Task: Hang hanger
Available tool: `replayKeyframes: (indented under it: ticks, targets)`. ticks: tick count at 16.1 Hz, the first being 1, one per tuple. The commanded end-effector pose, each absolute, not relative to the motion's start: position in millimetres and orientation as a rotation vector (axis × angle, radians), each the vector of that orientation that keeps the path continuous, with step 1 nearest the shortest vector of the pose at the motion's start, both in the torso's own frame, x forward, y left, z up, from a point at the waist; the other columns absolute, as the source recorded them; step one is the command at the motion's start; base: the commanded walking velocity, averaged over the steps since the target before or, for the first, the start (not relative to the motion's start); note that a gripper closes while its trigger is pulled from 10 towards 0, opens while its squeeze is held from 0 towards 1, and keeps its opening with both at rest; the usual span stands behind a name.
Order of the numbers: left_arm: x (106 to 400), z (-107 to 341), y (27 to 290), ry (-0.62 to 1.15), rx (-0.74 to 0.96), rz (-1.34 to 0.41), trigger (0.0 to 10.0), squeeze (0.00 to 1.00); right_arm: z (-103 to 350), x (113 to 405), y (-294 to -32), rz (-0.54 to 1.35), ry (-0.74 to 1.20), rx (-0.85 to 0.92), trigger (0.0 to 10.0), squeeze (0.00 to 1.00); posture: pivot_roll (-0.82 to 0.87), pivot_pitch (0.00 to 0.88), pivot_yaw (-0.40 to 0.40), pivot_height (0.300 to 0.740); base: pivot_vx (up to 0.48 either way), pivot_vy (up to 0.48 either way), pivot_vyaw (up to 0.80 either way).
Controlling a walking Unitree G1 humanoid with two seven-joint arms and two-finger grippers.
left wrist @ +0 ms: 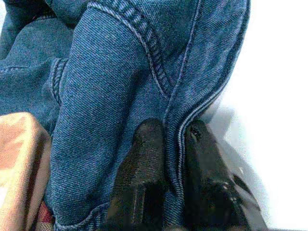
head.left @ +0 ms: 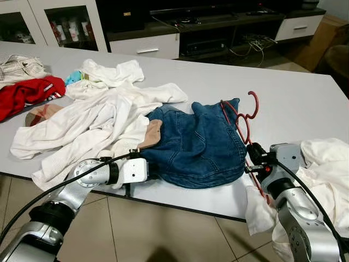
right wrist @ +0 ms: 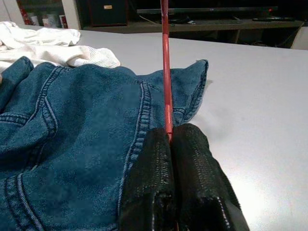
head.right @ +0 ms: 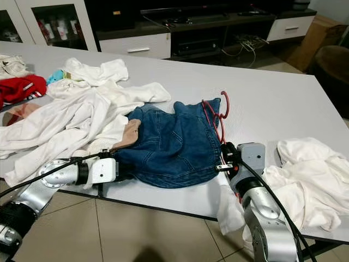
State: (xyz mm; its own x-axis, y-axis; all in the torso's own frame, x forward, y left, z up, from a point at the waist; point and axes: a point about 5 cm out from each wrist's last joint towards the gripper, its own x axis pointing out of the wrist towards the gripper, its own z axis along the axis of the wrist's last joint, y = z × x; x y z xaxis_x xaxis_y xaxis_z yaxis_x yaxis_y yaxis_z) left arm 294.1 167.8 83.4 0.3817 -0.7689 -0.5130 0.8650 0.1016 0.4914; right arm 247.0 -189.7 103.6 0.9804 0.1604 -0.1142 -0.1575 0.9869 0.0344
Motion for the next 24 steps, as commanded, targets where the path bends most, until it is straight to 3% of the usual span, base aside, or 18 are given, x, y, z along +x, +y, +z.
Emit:
replayKeyframes:
  ticks: [1,5,12,17,20,24]
  targets:
    - [299,87,169,0.134,0.843,-1.19,0.0,0.0,99,247,-192,0.145,0.138,0.025,10.0,0.0,-0.09,0.0,0.014,0.74,0.0,0.0,0.0]
    - [304,91,166,0.096,0.833,-1.152,0.0,0.0,99,247,-192,0.139,0.138,0.026,10.0,0.0,-0.09,0.0,0.017,0.74,0.0,0.0,0.0]
    - [319,132,154,-0.065,0.596,-1.147,0.0,0.0,106,250,-196,0.131,0.116,0.025,10.0,0.0,-0.09,0.0,0.019,0.74,0.0,0.0,0.0]
    - [324,139,152,-0.067,0.549,-1.152,0.0,0.0,157,262,-212,0.091,-0.056,0.069,10.0,0.0,-0.1,0.0,0.023,0.74,0.0,0.0,0.0]
    - [329,140,148,-0.059,0.526,-1.151,0.0,0.0,201,255,-205,0.324,-0.192,0.151,10.0,0.0,-0.11,0.0,0.022,0.74,0.0,0.0,0.0]
    - [336,139,145,-0.045,0.493,-1.106,0.0,0.0,197,241,-190,0.515,-0.126,0.146,10.0,0.0,-0.11,0.0,0.017,0.74,0.0,0.0,0.0]
